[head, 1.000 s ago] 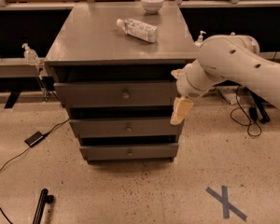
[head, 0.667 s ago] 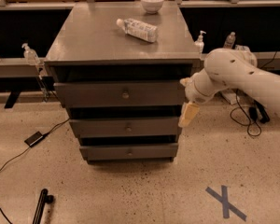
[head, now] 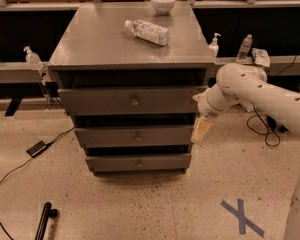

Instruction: Open bottom drawer

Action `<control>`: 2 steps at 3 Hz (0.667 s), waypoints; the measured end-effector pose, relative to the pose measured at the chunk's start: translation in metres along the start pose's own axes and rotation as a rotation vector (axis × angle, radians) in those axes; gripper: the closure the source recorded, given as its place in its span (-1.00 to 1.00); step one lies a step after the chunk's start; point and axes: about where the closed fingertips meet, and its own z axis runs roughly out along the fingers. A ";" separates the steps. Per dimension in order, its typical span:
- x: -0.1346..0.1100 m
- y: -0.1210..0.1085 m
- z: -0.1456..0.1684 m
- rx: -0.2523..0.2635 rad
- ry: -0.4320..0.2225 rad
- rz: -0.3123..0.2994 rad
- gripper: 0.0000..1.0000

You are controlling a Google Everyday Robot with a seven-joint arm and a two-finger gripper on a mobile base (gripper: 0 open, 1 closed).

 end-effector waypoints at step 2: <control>0.004 0.013 0.082 -0.119 -0.019 -0.014 -1.00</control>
Offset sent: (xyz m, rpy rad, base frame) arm 0.0409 0.0461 -0.1524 0.0245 0.1045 0.0725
